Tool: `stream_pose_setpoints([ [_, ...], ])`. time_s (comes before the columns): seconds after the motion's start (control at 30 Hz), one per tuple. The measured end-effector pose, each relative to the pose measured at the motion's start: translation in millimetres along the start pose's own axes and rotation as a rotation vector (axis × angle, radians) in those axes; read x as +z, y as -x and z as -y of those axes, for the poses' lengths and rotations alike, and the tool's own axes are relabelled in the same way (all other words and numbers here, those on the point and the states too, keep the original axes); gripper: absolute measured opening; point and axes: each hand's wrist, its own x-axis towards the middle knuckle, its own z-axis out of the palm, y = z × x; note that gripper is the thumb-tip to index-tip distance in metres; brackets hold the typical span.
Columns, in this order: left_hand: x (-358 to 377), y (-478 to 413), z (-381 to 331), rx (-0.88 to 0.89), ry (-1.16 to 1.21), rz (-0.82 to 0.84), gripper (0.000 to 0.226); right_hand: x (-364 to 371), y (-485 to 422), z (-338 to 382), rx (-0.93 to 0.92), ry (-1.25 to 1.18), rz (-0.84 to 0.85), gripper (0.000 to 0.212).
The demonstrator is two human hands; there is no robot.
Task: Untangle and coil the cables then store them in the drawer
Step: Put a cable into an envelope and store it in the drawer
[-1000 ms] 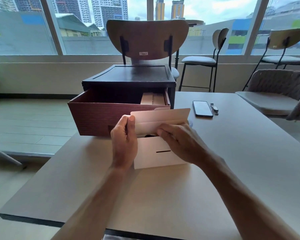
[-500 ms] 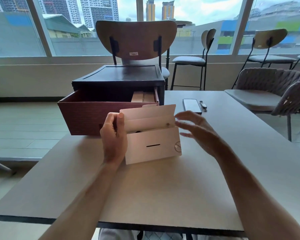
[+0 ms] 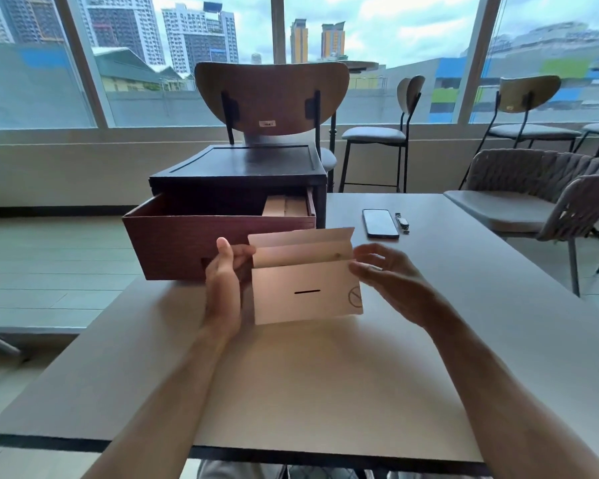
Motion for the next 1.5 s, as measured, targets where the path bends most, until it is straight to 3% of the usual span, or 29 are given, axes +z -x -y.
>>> stream_pose_setpoints([
  [0.13,-2,1,1,-0.010,0.018,0.218,0.032,-7,-2,2,-0.066,0.011,-0.107,0.039],
  [0.33,-9,-2,8,0.122,-0.125,0.276,0.012,-11,-2,-3,-0.049,0.003,-0.075,0.019],
  [0.4,-11,-1,8,0.143,-0.158,0.290,0.019,-11,-2,-5,-0.039,-0.011,-0.071,0.016],
  [0.5,-7,5,4,0.189,-0.181,0.324,0.023,-13,-2,-8,-0.033,-0.064,-0.082,0.031],
  [0.73,-3,14,7,0.094,-0.392,0.456,0.069,-25,-5,-16,0.011,-0.129,-0.149,0.034],
  [0.93,-3,15,6,0.123,-0.351,0.419,0.050,-25,-4,-11,-0.021,-0.151,-0.141,0.020],
  [1.07,-3,15,5,0.161,-0.355,0.425,0.038,-24,0,-8,0.021,-0.186,-0.115,0.026],
  [1.3,-7,11,11,0.146,-0.373,0.412,0.025,-21,12,-1,0.109,-0.174,0.037,0.021],
  [1.5,-11,6,12,0.064,-0.291,0.422,0.028,-17,15,7,0.133,-0.180,0.157,0.040],
])
